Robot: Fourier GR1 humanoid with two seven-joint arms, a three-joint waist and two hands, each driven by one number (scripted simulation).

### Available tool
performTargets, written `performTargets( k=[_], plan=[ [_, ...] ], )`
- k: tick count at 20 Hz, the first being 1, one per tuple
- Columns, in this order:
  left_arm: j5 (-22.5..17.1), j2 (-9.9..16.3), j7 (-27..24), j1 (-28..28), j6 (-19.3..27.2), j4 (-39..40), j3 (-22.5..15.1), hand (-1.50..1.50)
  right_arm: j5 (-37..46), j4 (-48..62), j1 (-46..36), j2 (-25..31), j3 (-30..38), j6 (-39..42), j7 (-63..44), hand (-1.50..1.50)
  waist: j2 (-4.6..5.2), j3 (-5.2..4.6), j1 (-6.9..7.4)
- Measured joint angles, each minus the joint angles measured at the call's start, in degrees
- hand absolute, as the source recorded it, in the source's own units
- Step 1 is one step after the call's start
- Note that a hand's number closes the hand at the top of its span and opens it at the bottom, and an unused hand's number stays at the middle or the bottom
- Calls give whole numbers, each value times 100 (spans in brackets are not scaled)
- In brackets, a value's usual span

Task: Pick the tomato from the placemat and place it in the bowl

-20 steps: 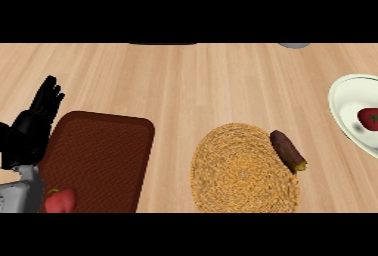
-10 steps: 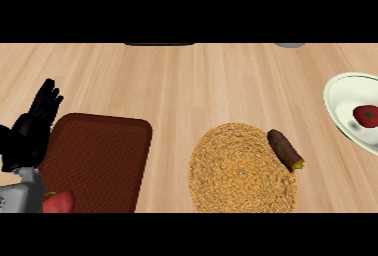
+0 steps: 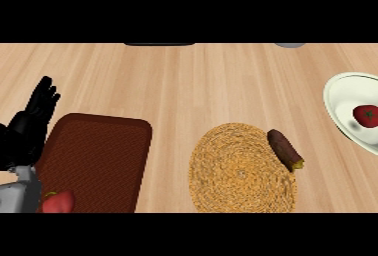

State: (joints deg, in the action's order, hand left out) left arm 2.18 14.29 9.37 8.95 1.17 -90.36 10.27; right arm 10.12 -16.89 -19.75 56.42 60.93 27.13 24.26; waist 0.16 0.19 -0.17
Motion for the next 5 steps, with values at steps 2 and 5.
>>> performTargets(
  k=[2,5],
  plan=[
    [-26,14,17,47,-30,23,20,0,-134,96,186,103,50,301,164,-150,0,0,8],
    [10,-1,-13,92,-11,89,18,0,-337,220,438,291,140,705,305,-150,1,1,10]
  ],
)
